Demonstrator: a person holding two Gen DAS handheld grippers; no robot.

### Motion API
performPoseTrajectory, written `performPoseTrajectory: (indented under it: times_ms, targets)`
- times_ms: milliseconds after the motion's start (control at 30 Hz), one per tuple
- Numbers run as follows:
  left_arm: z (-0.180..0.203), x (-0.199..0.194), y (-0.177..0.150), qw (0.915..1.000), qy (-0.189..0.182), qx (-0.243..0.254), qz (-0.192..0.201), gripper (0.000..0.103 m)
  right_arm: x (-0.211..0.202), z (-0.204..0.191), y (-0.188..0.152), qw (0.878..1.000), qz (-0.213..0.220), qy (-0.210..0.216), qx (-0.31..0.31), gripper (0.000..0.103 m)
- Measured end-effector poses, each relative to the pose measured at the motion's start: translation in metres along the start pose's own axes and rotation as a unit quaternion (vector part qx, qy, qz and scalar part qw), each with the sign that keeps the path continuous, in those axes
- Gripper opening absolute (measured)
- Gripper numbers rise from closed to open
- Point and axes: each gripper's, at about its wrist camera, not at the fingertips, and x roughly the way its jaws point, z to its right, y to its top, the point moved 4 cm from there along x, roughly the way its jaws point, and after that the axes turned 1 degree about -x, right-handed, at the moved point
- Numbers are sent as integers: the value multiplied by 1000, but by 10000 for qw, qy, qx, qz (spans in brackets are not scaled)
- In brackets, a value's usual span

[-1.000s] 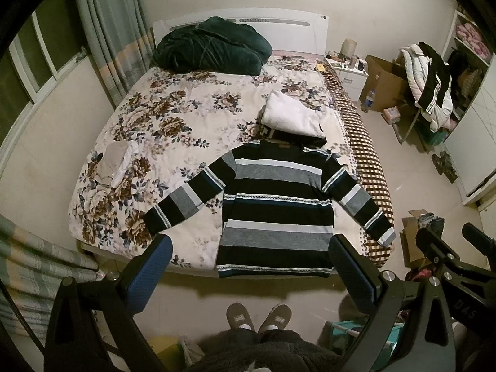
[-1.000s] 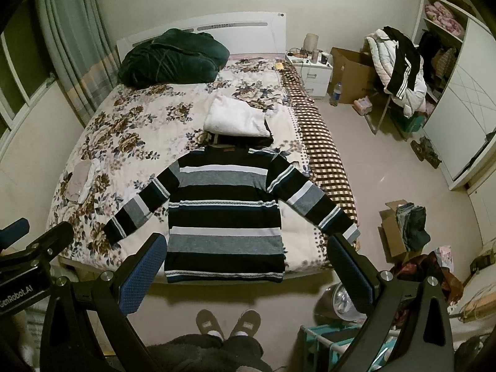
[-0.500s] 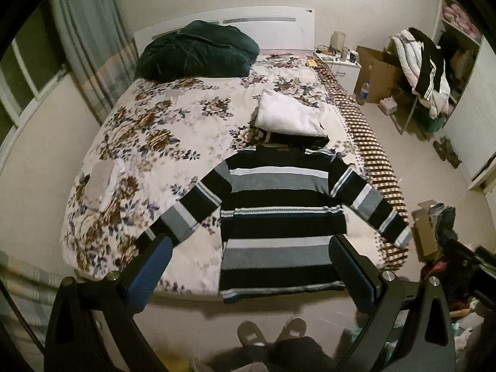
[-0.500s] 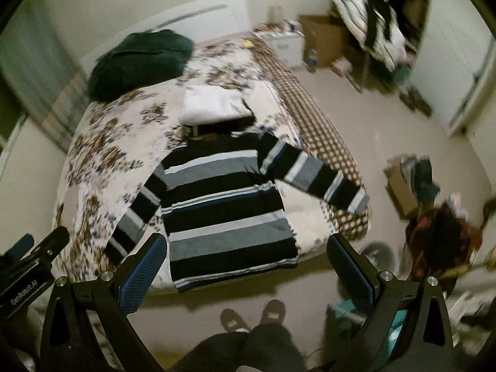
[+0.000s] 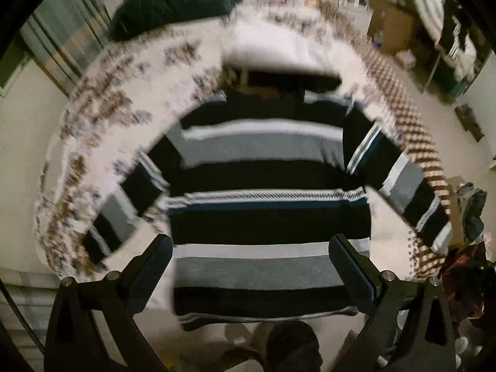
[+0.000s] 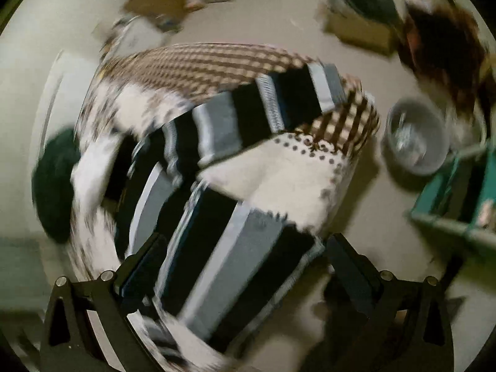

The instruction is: Fold small clothes

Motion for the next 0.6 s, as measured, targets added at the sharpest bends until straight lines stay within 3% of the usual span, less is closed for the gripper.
performPoseTrajectory:
  times_ms: [133, 300, 433, 600]
  targets:
    - [37, 84, 4, 9991, 59, 103, -412, 103, 88, 55, 47, 9962, 261, 327, 761, 103]
    - [71, 155, 9, 9985, 156, 136, -515, 103, 168, 101, 87, 9856, 464, 769, 1431, 103]
    - [92, 202, 17, 9980, 217, 190, -562, 103, 198, 128, 114, 9726, 865, 1041, 1893, 103]
    - [113, 232, 19, 9970, 233, 347, -657, 103, 223, 161, 141, 9482, 1431, 1301, 2522, 100]
